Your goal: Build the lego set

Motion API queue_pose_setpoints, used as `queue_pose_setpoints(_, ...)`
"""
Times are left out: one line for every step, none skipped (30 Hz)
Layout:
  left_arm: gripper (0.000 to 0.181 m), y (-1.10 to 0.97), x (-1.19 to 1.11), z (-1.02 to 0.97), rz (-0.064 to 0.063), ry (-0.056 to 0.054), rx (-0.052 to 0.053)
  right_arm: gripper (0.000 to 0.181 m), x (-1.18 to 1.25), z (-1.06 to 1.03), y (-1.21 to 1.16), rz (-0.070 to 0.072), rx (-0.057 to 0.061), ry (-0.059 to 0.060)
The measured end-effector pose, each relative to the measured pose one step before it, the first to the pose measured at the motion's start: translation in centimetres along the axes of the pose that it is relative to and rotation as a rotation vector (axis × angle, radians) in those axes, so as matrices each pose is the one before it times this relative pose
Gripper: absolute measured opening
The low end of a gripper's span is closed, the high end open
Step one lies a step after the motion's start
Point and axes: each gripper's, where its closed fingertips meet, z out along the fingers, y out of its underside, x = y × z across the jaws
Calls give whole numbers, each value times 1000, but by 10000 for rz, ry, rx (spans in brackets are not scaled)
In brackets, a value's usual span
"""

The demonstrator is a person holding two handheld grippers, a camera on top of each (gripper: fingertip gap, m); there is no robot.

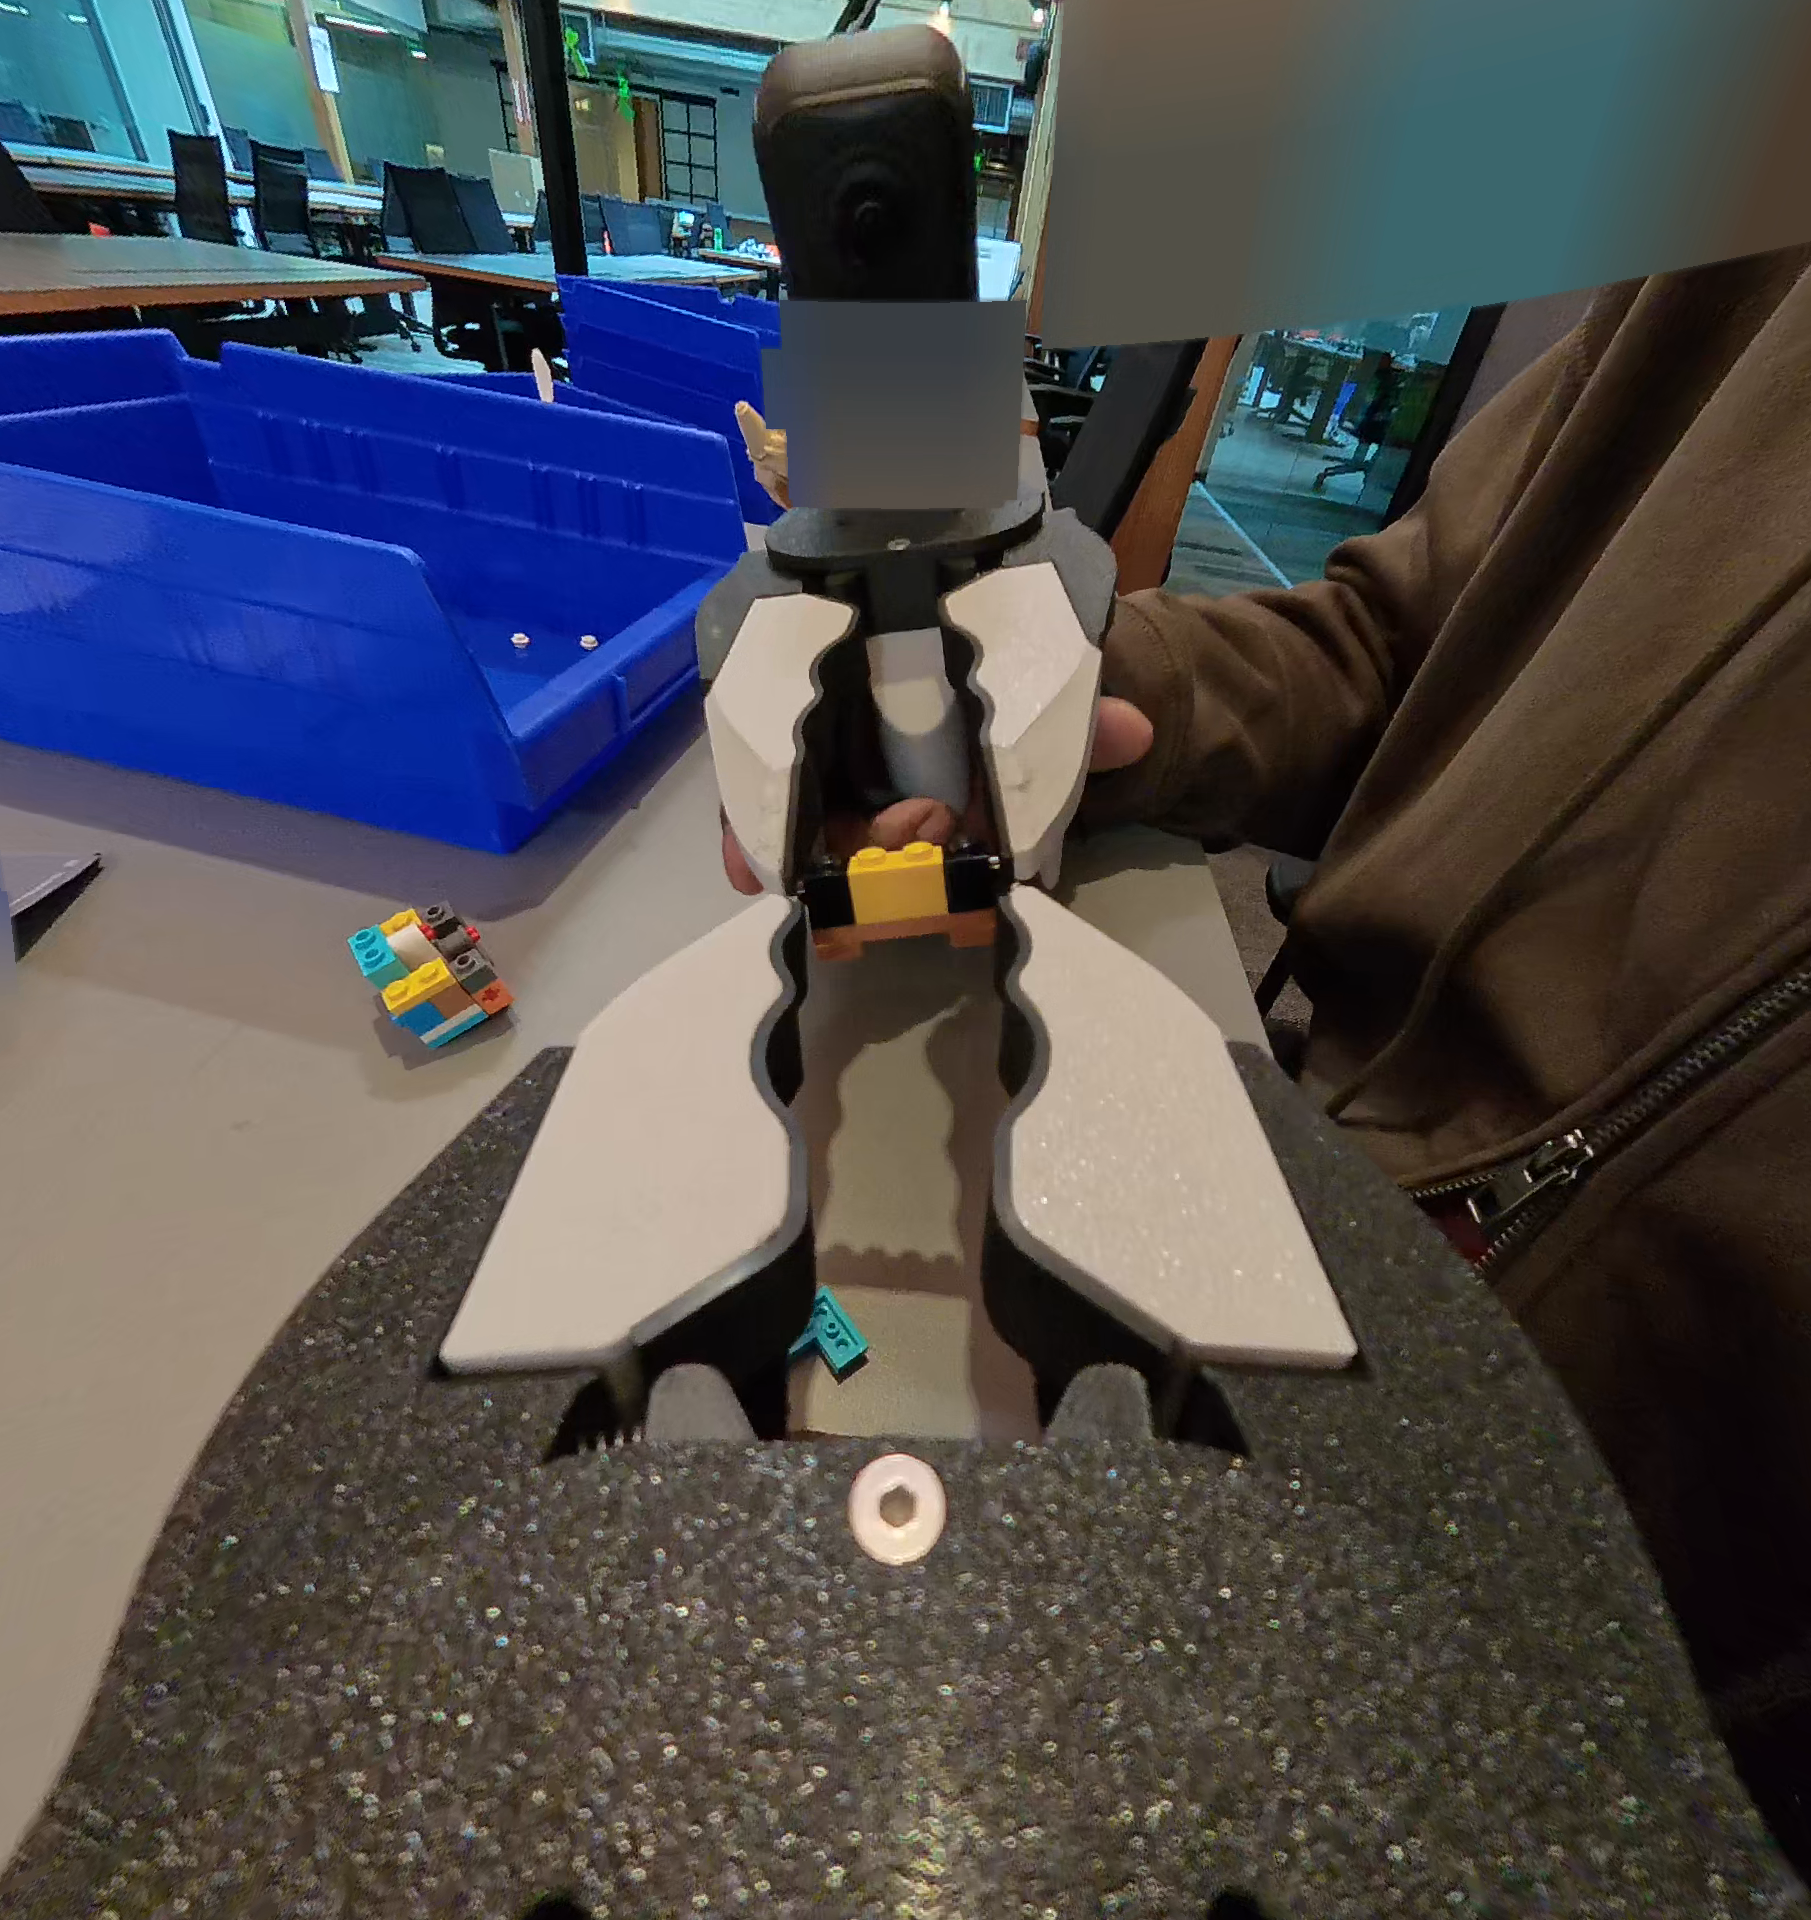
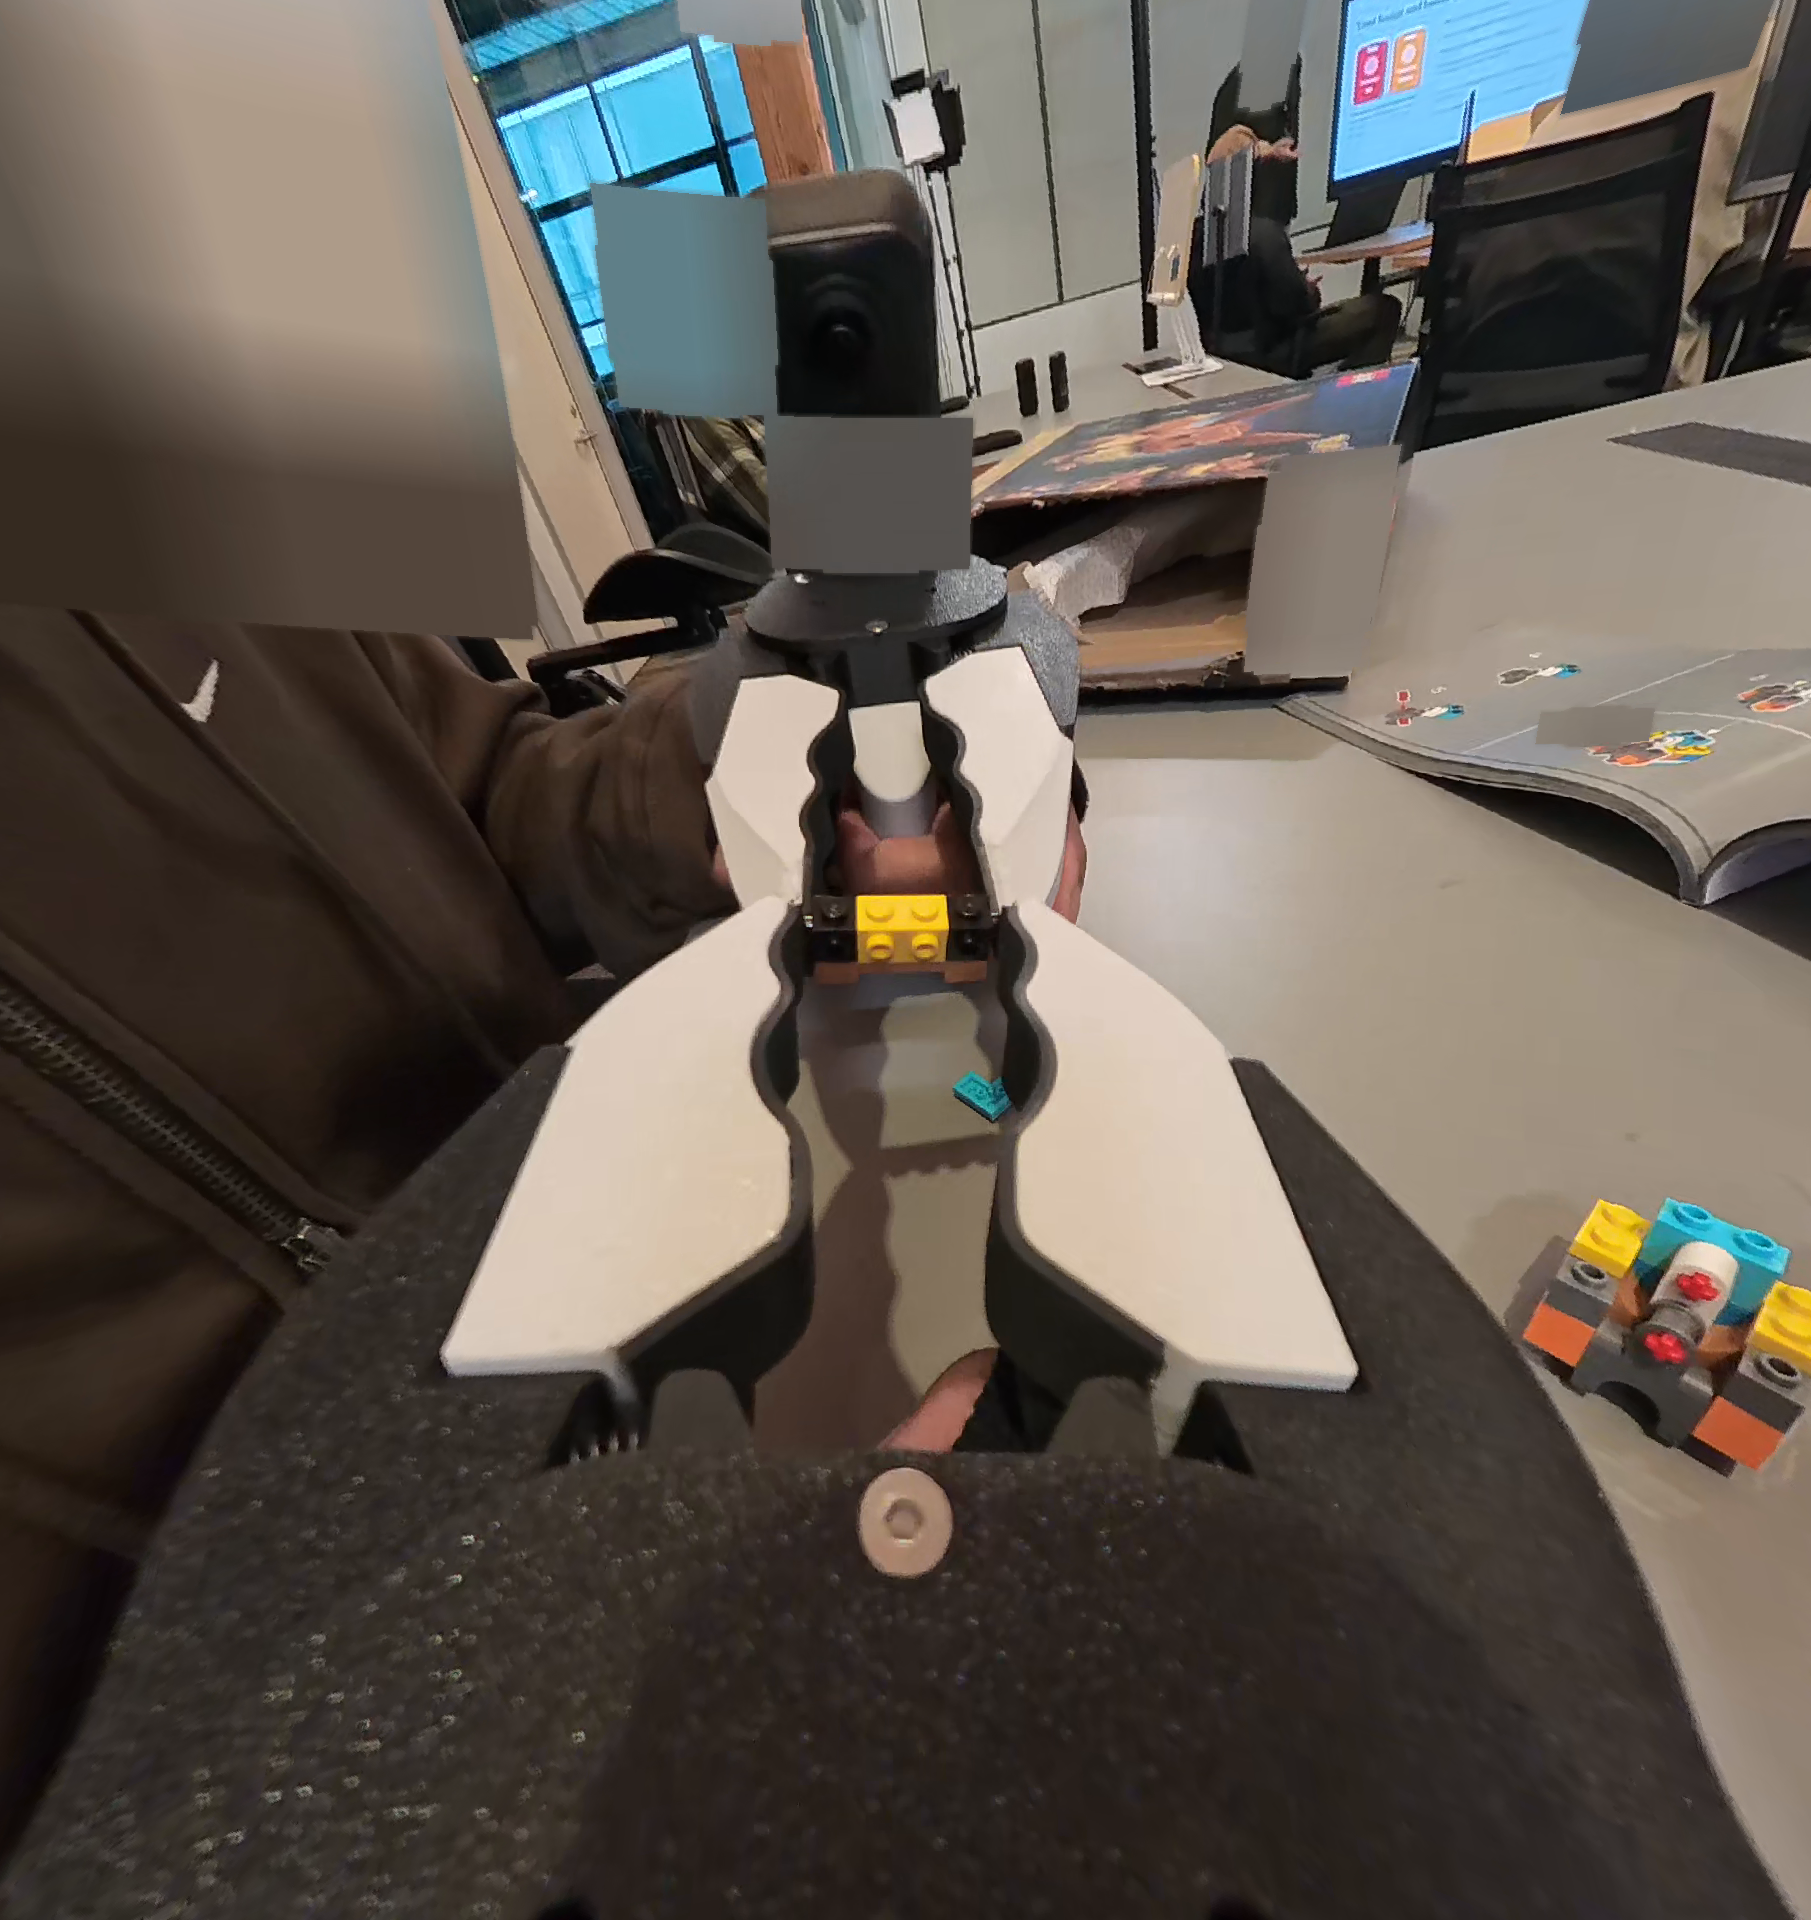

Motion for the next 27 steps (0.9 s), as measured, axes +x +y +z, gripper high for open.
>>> queue_pose_setpoints(35, -7, 21, 4, -18, 17, 4, 36, -4, -15, 4, -4, -18, -2)
queue_pose_setpoints(35, 1, -30, 7, -15, -9, 4, 36, 23, -5, -1, -10, -23, 16)
queue_pose_setpoints(35, -8, -48, -15, -20, -23, 13, 36, 56, -8, -4, 3, -16, 32)
queue_pose_setpoints(34, -59, -12, -13, -22, -1, 47, 35, 61, -22, -38, 16, 8, 24)
queue_pose_setpoints(34, -95, 3, -13, -39, 9, 76, 35, 0, -38, -57, -6, 22, -11)
queue_pose_setpoints(34, -72, 35, -13, -63, 37, 62, 35, -25, -15, -49, -42, 17, -2)
queue_pose_setpoints(34, -35, -2, -13, -67, 27, 36, 35, -14, 4, -2, -75, -5, 27)
queue_pose_setpoints(34, -34, -14, -21, -60, 9, 30, 35, 23, 3, 9, -83, -6, 50)
queue_pose_setpoints(34, -45, 0, -22, -23, 8, 36, 35, 15, -7, -31, -60, 6, 39)
queue_pose_setpoints(34, -61, 21, -27, -16, 7, 52, 35, 16, -39, -41, -28, 16, 20)
queue_pose_setpoints(35, -31, 3, -17, -12, 1, 34, 35, 18, -25, -34, -13, 15, 17)
queue_pose_setpoints(35, -23, -1, -27, 2, -3, 13, 35, 22, -30, -31, -7, 11, 13)
queue_pose_setpoints(36, -6, 23, -3, 14, 10, 8, 35, 2, -31, -25, -9, 8, 6)
queue_pose_setpoints(36, 3, 41, 5, 23, 10, -5, 35, -5, -17, -12, -14, -3, 3)
queue_pose_setpoints(36, 22, 39, 14, 32, 13, -14, 35, -22, -15, -12, -17, -10, -5)
queue_pose_setpoints(37, 24, 29, 20, 35, -6, -22, 35, -18, -16, 1, -19, -12, -5)
queue_pose_setpoints(37, 41, 28, 30, 35, -7, -29, 35, -36, -17, -26, -29, -3, -5)
queue_pose_setpoints(36, 26, 32, 32, 37, -4, -25, 35, -46, -7, -32, -29, 9, -15)
queue_pose_setpoints(35, 24, 11, 13, 52, -15, -21, 35, -73, 5, -30, -21, 6, -31)
queue_pose_setpoints(33, 27, -4, 3, 98, -34, -27, 35, -80, 12, -7, -11, 11, -36)
queue_pose_setpoints(33, 20, 13, -14, 116, -22, -28, 35, -42, 32, -11, -3, 11, -9)
queue_pose_setpoints(33, 27, -11, -6, 114, -47, -27, 35, 2, 26, 4, 1, 13, 9)
queue_pose_setpoints(33, 12, -27, -4, 74, -47, -11, 35, 14, 28, -9, 25, 19, 11)
queue_pose_setpoints(33, -24, -20, -2, 19, -32, 14, 35, 16, 21, -31, 49, 33, 4)
queue_pose_setpoints(33, -56, -24, -9, 2, -20, 39, 35, 11, 14, -38, 68, 36, -5)
queue_pose_setpoints(33, -70, -24, -16, 31, -21, 45, 36, -6, 37, -37, 88, 30, -19)
queue_pose_setpoints(33, -62, -2, -17, 64, -26, 25, 36, -7, 34, -26, 100, 27, -26)
